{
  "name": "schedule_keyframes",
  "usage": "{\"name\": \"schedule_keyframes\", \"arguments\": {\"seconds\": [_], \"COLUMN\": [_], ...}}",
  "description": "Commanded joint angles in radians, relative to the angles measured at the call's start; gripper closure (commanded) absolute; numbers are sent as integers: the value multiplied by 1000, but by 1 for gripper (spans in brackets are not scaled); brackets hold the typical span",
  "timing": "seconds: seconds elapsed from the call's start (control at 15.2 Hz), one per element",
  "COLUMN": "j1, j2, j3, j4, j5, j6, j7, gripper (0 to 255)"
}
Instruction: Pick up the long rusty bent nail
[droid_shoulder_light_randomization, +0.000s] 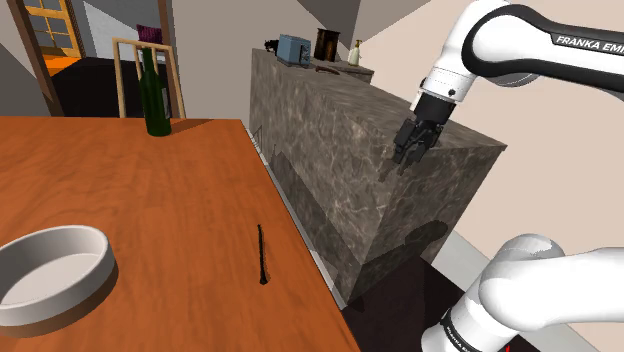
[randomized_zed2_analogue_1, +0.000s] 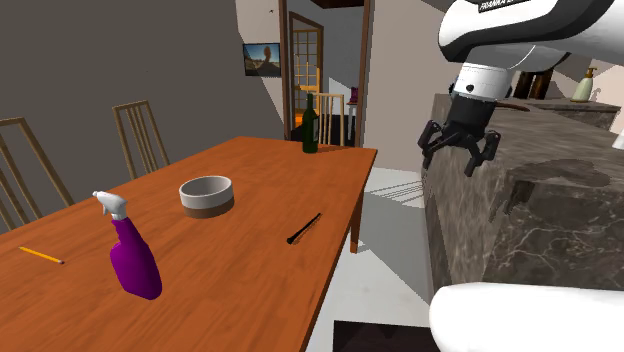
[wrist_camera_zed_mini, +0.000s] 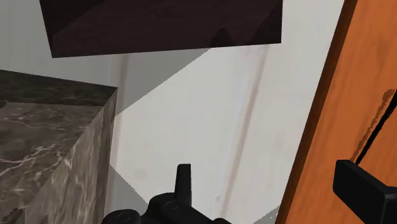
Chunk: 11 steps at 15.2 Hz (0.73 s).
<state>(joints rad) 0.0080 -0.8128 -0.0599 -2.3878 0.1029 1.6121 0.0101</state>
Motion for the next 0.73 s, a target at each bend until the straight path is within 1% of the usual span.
{"name": "schedule_keyframes", "arguments": {"seconds": [0.0,0.33,0.66], "j1": [0,23,47], "j2": [0,55,149], "j3": [0,104,206], "j4": [0,-48,-61], "j5": [0,80,155], "j6": [0,89,188], "j7": [0,141,277], "gripper": [0,0,0]}}
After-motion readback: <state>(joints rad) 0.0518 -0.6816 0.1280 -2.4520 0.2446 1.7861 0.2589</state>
